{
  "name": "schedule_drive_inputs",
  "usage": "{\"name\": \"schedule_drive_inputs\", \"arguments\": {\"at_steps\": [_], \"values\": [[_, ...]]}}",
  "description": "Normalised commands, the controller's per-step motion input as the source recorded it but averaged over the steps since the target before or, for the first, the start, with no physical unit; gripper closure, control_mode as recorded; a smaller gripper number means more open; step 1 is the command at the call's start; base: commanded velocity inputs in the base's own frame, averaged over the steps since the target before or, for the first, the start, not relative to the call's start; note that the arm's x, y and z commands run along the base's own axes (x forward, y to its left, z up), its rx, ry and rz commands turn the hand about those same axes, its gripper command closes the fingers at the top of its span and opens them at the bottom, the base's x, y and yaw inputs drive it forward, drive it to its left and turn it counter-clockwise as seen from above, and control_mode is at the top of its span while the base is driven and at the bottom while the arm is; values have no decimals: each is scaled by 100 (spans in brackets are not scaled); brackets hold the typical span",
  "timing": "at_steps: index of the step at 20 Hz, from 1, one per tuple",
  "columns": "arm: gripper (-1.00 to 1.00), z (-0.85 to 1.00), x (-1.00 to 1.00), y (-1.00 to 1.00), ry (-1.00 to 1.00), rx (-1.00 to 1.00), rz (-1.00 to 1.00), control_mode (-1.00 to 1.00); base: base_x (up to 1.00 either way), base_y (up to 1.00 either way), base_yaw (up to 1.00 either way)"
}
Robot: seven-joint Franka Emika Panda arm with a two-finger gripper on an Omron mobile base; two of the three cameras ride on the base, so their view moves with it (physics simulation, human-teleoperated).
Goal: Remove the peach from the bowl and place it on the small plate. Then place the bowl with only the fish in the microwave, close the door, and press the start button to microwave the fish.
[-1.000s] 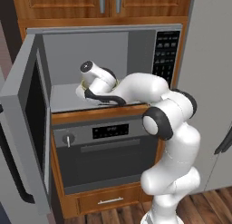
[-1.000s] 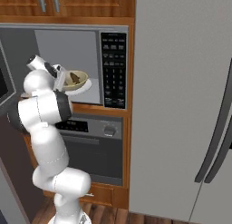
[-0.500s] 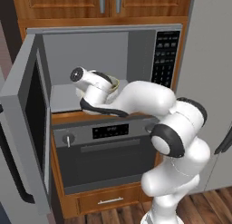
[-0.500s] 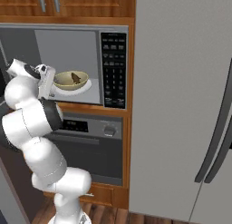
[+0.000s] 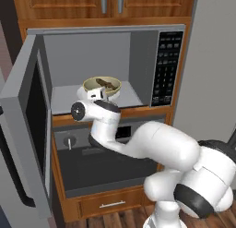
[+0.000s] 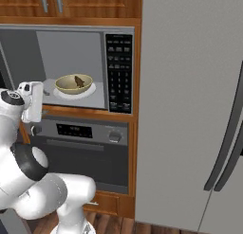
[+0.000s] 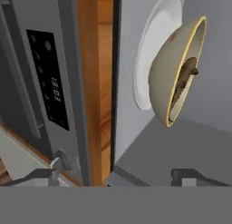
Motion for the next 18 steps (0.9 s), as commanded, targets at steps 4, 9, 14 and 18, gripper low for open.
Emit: {"name": "schedule_drive_inputs", "arguments": {"at_steps": [4,9,14,18], "values": [[-100,0,-100,-4,-32,-10,0,-100,0,0,0],[-100,-5,-100,2,-23,-3,4,-100,0,0,0],[-100,19,-100,30,-2,-2,23,-100,0,0,0],[-100,7,-100,37,-2,-4,28,-100,0,0,0]]}}
